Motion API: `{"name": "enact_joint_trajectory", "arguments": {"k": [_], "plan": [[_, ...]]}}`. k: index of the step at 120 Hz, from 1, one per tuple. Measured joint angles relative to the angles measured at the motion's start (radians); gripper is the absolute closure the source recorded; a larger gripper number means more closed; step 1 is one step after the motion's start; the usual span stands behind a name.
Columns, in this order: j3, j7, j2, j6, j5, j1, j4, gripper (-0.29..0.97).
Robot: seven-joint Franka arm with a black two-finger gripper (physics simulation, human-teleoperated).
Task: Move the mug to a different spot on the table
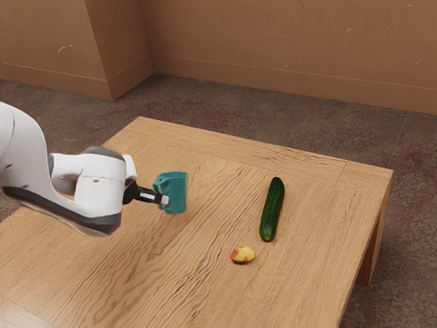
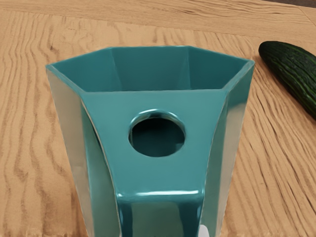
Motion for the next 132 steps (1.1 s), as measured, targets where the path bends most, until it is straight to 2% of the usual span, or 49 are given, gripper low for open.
{"name": "enact_joint_trajectory", "arguments": {"k": [30,43,72,101,132], "plan": [[0.001,0.008,0.03,0.024,-0.025,-0.023,0.008,0.71],[0.001,0.011,0.031,0.025,-0.027,-0.026,0.004,0.67],[0.001,0.016,0.031,0.021,-0.028,-0.026,-0.017,0.48],[0.001,0.019,0.032,0.02,-0.03,-0.026,-0.038,0.37],[0.001,0.02,0.031,0.019,-0.03,-0.026,-0.05,0.14]]}}
